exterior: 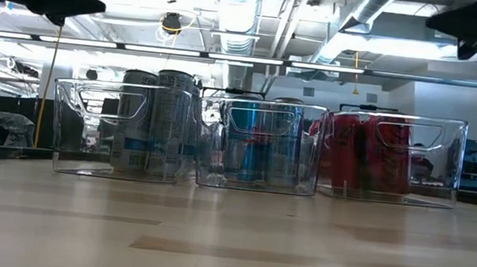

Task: Sort soda cans
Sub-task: Return to Home Position

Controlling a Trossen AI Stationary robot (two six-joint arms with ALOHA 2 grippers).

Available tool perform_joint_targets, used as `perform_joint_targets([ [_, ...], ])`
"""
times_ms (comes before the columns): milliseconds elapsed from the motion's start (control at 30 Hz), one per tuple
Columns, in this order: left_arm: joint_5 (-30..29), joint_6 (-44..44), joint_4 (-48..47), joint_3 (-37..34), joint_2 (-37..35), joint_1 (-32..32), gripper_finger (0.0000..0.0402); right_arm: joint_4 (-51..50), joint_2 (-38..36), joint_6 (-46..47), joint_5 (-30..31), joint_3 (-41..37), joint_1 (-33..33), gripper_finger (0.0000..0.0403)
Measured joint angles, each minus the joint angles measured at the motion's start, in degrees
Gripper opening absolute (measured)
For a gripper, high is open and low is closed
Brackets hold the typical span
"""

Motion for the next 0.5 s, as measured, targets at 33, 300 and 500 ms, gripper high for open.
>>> perform_joint_targets([
  [33,0.01,-0.19,0.0,-0.37,-0.56,0.39,0.0,0.33,0.72,0.03,0.16,-0.37,-0.01,0.0],
  [300,0.48,-1.22,3.41,-3.01,-2.0,2.26,0.0,12.52,1.26,-3.0,0.25,-8.73,-0.07,0.0],
  [500,4.75,-3.94,6.0,-5.44,-1.95,4.29,0.0,17.67,1.23,-3.44,0.04,-12.66,-1.27,0.0],
])
